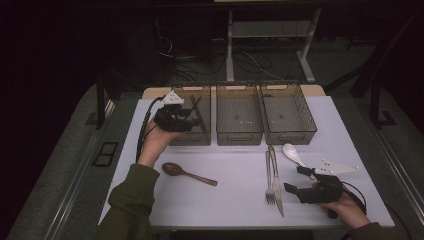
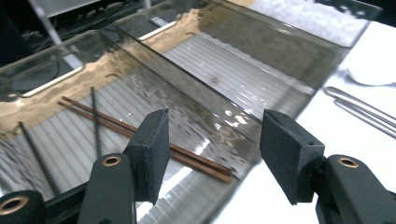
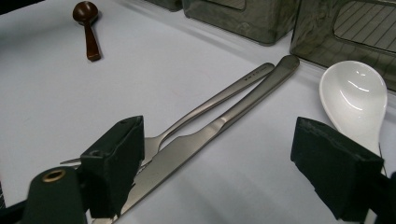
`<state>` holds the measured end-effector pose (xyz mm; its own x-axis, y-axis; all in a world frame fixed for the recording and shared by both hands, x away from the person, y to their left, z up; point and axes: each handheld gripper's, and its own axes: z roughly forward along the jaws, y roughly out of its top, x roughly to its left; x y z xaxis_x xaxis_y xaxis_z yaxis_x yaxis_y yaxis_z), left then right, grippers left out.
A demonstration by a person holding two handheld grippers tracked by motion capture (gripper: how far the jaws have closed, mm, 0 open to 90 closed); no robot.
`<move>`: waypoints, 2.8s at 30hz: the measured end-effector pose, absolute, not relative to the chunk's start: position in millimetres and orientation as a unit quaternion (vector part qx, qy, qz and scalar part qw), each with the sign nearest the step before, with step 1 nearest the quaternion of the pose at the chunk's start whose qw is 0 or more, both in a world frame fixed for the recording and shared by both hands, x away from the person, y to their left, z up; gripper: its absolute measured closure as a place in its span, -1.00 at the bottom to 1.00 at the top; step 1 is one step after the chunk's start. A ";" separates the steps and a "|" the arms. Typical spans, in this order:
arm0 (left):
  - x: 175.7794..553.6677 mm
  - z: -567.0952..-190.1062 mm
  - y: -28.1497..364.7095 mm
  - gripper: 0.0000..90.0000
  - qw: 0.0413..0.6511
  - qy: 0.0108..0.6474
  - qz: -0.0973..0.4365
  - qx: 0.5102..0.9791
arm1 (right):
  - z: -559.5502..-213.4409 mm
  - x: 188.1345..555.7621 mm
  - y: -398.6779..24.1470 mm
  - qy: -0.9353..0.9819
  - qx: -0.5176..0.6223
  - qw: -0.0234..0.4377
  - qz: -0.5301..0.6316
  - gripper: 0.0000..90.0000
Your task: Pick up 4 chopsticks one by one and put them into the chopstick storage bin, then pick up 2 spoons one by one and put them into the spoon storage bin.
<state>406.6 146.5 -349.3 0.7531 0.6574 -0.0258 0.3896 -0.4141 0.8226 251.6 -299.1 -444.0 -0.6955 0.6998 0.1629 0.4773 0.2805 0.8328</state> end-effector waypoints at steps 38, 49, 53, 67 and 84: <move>351.0 -420.1 186.4 0.97 0.340 0.337 0.132 0.868 | -443.7 249.2 -300.2 0.793 0.369 0.122 0.468 -0.62; 348.8 -433.4 194.7 0.97 0.307 0.339 0.121 0.881 | -443.1 249.7 -299.1 0.795 0.366 0.124 0.468 -0.62; 346.5 -434.8 196.8 0.97 0.306 0.342 0.119 0.880 | -442.8 249.6 -298.7 0.795 0.366 0.123 0.468 -0.62; 324.7 -432.9 212.7 0.97 0.306 0.350 0.111 0.879 | -443.1 249.9 -298.9 0.794 0.367 0.123 0.468 -0.62; 301.4 -417.9 218.5 0.37 0.353 0.344 0.094 0.865 | -444.0 250.9 -299.6 0.794 0.370 0.123 0.466 -0.62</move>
<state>301.4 218.5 -417.9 0.7463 0.6608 -0.0799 0.5281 -0.5149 0.6753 250.9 -299.6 -444.0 -0.6956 0.7027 0.1495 0.4731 0.2914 0.8314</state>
